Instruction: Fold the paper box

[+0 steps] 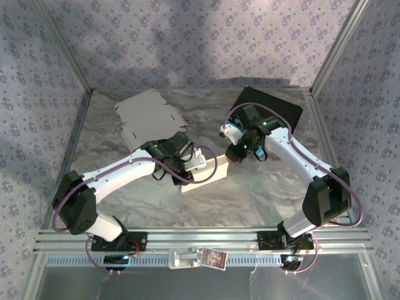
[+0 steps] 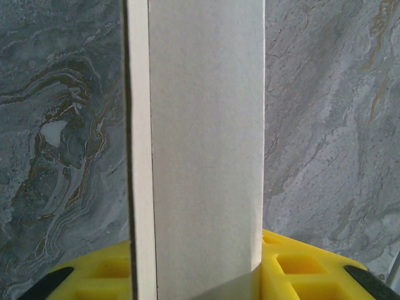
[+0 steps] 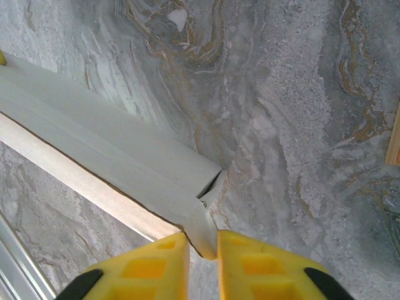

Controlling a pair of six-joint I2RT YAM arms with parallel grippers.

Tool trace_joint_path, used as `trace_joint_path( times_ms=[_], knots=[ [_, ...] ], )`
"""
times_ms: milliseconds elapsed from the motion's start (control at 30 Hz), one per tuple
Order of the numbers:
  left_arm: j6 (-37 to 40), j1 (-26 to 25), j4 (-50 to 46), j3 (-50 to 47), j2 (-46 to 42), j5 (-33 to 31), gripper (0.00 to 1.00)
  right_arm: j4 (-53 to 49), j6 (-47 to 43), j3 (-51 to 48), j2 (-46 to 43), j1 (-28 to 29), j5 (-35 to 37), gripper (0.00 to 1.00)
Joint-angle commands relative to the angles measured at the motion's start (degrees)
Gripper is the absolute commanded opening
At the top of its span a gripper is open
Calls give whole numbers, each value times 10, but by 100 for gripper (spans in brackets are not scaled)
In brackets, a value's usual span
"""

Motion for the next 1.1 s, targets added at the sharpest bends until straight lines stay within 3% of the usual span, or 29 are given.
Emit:
trace_joint_path(
  times_ms=[0,367,767,1067],
  knots=[
    [8,4,-9,14,7,17,35,-18,2,18,5,3,-5,13],
    [-5,4,-5,15,7,13,34,-25,56,31,8,13,13,0],
    [-23,11,10,14,6,0,35,26,253,-10,-19,35,48,0],
    [-27,23,16,8,2,3,37,107,303,-103,-66,54,92,0]
  ],
)
